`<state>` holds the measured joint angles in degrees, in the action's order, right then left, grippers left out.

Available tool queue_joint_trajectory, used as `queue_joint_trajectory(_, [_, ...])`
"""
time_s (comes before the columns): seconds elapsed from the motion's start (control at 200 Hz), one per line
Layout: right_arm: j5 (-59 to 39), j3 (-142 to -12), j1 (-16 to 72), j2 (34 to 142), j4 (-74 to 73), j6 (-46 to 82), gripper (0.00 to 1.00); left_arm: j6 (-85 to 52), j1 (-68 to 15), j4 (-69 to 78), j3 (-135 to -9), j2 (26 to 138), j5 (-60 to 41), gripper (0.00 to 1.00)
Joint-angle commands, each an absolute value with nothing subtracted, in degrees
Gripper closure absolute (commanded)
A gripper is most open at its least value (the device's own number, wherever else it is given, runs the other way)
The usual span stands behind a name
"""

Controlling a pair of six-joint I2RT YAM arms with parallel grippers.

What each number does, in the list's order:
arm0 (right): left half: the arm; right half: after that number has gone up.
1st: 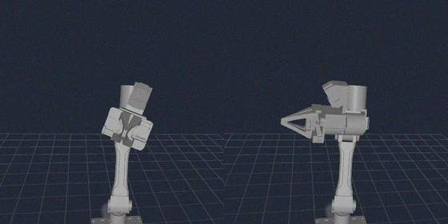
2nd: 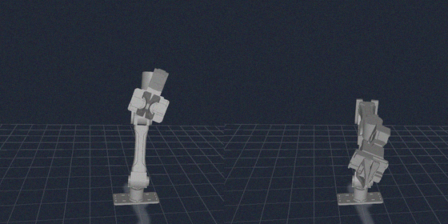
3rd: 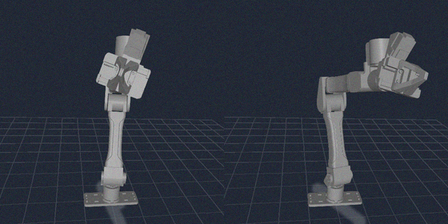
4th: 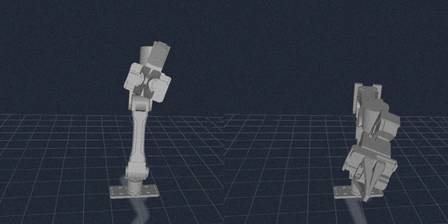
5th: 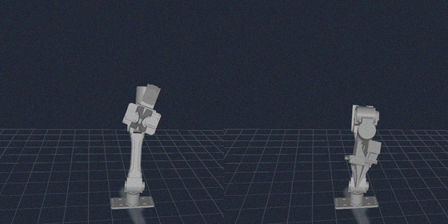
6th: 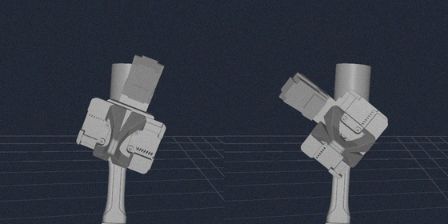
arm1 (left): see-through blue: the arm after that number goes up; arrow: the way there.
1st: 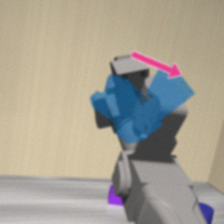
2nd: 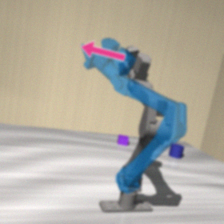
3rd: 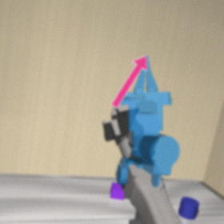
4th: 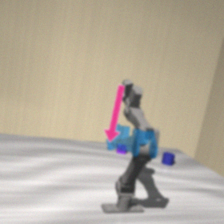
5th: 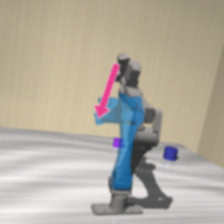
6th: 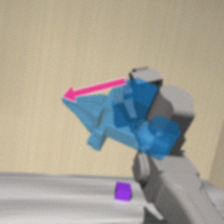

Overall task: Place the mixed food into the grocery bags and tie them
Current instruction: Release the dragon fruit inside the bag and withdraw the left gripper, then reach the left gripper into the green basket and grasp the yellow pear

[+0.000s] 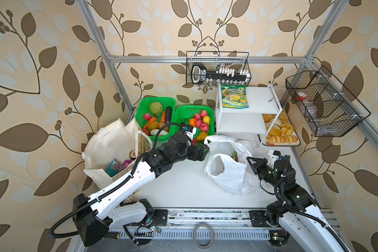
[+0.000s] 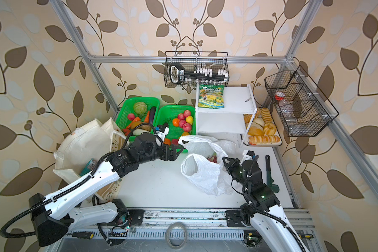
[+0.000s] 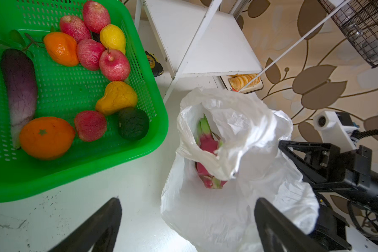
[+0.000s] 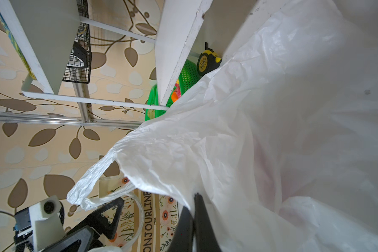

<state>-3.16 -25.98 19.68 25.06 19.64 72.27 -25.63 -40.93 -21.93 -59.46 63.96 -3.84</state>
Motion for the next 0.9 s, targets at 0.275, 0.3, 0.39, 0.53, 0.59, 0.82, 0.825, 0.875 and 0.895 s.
queue_joint_trajectory(0.275, [1.0,-31.3,19.3,23.5,24.5,69.8,1.00,-20.9,-30.6,-27.8,-72.9,81.3,-4.5,0.05])
queue_joint_trajectory(0.3, [0.8,-31.4,19.3,23.7,24.5,69.8,1.00,-20.1,-30.5,-29.0,-75.0,84.1,-4.7,0.05])
queue_joint_trajectory(0.39, [0.6,-31.5,19.4,23.5,24.7,69.5,1.00,-16.2,-30.6,-33.3,-82.2,92.4,-4.7,0.06])
queue_joint_trajectory(0.53, [0.3,-31.6,19.4,23.5,24.5,69.8,1.00,-10.1,-30.4,-39.3,-93.1,105.0,-1.8,0.05])
queue_joint_trajectory(0.59, [-0.5,-31.9,19.4,24.2,24.1,69.5,1.00,-7.4,-30.4,-43.0,-99.0,110.6,-2.3,0.05])
queue_joint_trajectory(0.82, [-1.7,-32.9,19.3,25.7,24.2,69.1,1.00,-3.3,-30.1,-49.0,-112.9,124.2,-3.1,0.05])
queue_joint_trajectory(0.825, [-1.6,-32.9,19.3,25.7,24.2,69.1,1.00,-3.2,-30.1,-49.1,-113.1,124.4,-3.1,0.05])
queue_joint_trajectory(0.875, [-1.4,-32.9,19.3,25.6,24.2,69.2,1.00,-2.7,-30.1,-49.6,-114.7,126.1,-3.6,0.05])
queue_joint_trajectory(0.895, [-1.2,-32.9,19.3,25.6,24.2,69.2,1.00,-2.5,-30.0,-49.6,-115.2,126.6,-4.0,0.06])
